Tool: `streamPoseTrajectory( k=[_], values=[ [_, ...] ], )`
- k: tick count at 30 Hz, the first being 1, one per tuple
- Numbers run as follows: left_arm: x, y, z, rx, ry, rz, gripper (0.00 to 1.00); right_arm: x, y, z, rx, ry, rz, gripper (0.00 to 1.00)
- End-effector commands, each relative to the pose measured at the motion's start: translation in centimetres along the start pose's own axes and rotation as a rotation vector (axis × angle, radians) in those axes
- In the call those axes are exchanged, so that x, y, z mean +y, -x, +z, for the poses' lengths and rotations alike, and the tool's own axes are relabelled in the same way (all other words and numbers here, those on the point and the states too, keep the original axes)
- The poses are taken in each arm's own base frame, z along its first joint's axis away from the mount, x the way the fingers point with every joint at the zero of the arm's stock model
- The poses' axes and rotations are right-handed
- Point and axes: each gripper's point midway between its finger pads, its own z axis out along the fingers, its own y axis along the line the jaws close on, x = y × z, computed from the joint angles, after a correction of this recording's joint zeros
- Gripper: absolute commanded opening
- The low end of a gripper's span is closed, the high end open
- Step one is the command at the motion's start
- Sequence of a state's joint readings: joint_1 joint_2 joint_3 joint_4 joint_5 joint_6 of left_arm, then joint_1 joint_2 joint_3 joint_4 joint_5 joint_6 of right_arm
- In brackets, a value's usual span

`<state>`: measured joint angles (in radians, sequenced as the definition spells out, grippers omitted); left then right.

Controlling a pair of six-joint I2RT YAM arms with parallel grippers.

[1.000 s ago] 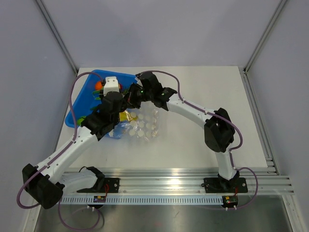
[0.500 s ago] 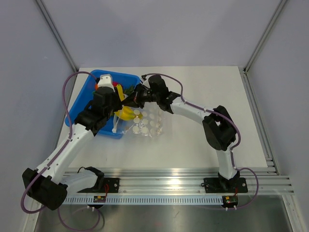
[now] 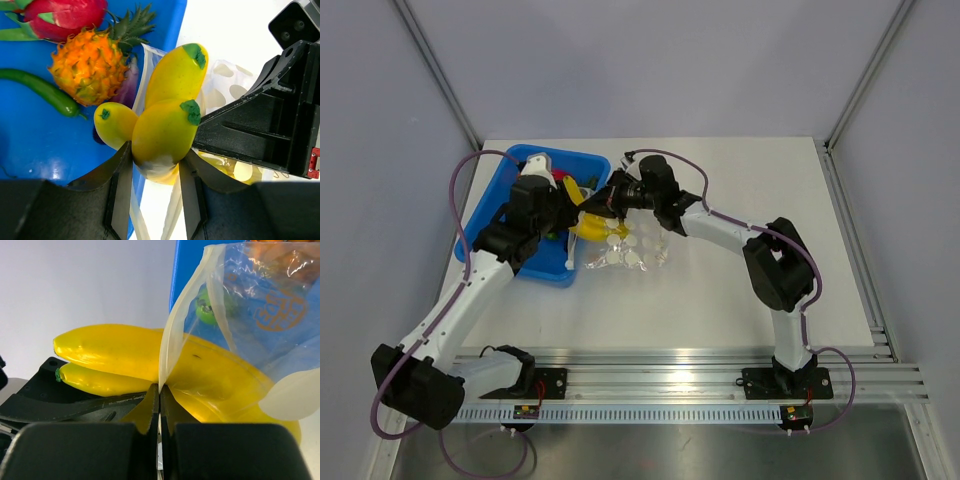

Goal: Place the food in the zip-top bag and seal the zipper
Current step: Place the fake fruit in the zipper food storage bag.

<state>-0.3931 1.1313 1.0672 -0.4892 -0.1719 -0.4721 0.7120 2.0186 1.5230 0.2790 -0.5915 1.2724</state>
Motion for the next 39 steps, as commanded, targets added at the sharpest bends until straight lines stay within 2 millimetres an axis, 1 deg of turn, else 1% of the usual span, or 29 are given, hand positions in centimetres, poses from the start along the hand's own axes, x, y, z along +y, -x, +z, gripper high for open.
streamPoseTrajectory(
  k=[1, 4, 8, 10, 13, 17, 18, 20, 21, 22, 24, 26, 27, 29, 30, 31, 32, 34, 35, 36, 37, 38, 39],
  values=[
    [-4.6, -1.3, 0.0, 0.082, -0.238, -0.063, 0.00, 8.3, -0.2, -1.8, -0.039, 0.213, -0.130, 0.00],
    [-5.3, -1.6, 0.3, 0.092, -0.316, -0.096, 0.00, 8.8, 0.1, -1.9, -0.045, 0.220, -0.138, 0.00],
    [-7.5, -2.2, -0.1, 0.132, -0.443, -0.124, 0.00, 8.2, 0.0, -1.6, -0.038, 0.214, -0.126, 0.00],
    [-7.8, -2.7, 0.0, 0.155, -0.463, -0.132, 0.00, 8.2, -0.1, -1.7, -0.039, 0.218, -0.124, 0.00],
    [-7.3, -3.9, 0.4, 0.184, -0.449, -0.122, 0.00, 8.5, -0.3, -2.0, -0.035, 0.226, -0.133, 0.00],
    [-6.4, -4.3, 0.4, 0.193, -0.405, -0.075, 0.00, 8.6, -0.7, -2.6, -0.028, 0.236, -0.153, 0.00],
    [-6.2, -4.5, 0.4, 0.203, -0.396, -0.064, 0.02, 8.5, -0.8, -2.7, -0.028, 0.238, -0.154, 0.00],
    [-5.9, -4.4, 0.1, 0.197, -0.396, -0.036, 0.08, 8.1, -0.9, -3.0, -0.027, 0.248, -0.160, 0.00],
    [-5.8, -4.5, 0.0, 0.204, -0.391, -0.027, 0.23, 8.0, -1.2, -3.1, -0.020, 0.253, -0.162, 0.00],
    [-5.7, -4.4, -0.1, 0.200, -0.391, -0.009, 0.29, 7.7, -1.3, -3.1, -0.016, 0.259, -0.162, 0.00],
    [-5.5, -4.4, -0.4, 0.201, -0.386, 0.011, 0.47, 8.0, -1.6, -3.2, -0.003, 0.279, -0.169, 0.00],
    [-5.6, -3.9, -0.8, 0.188, -0.395, 0.034, 0.54, 7.8, -1.7, -3.1, 0.006, 0.284, -0.170, 0.00],
    [-5.5, -4.2, -1.0, 0.200, -0.390, 0.042, 0.61, 8.0, -1.8, -3.1, 0.015, 0.292, -0.177, 0.00],
    [-5.6, -3.5, -1.6, 0.184, -0.394, 0.053, 0.71, 8.1, -1.9, -3.0, 0.023, 0.295, -0.180, 0.00],
    [-5.4, -3.5, -1.9, 0.187, -0.388, 0.058, 0.75, 8.0, -1.9, -3.0, 0.028, 0.288, -0.179, 0.00],
    [-5.6, -2.9, -2.3, 0.173, -0.397, 0.071, 0.84, 8.1, -1.8, -3.1, 0.025, 0.288, -0.188, 0.00],
    [-5.6, -2.7, -2.6, 0.166, -0.397, 0.077, 0.88, 8.0, -1.8, -3.0, 0.025, 0.285, -0.187, 0.00],
    [-5.6, -1.9, -3.9, 0.141, -0.403, 0.099, 0.93, 8.1, -1.7, -3.1, 0.023, 0.282, -0.187, 0.00],
    [-5.8, -1.1, -4.5, 0.117, -0.406, 0.107, 0.97, 7.9, -1.7, -3.1, 0.023, 0.279, -0.184, 0.00],
    [-5.7, -0.9, -5.0, 0.112, -0.402, 0.111, 0.98, 8.0, -1.6, -3.2, 0.021, 0.277, -0.181, 0.00],
    [-5.6, -0.3, -5.8, 0.086, -0.403, 0.121, 0.98, 7.8, -1.5, -3.2, 0.018, 0.271, -0.174, 0.00],
    [-5.3, 0.2, -6.1, 0.066, -0.388, 0.121, 0.98, 7.7, -1.4, -3.2, 0.015, 0.266, -0.164, 0.00],
    [-5.2, 0.6, -6.6, 0.049, -0.384, 0.120, 0.98, 7.2, -1.3, -3.0, 0.014, 0.243, -0.137, 0.00]
  ],
)
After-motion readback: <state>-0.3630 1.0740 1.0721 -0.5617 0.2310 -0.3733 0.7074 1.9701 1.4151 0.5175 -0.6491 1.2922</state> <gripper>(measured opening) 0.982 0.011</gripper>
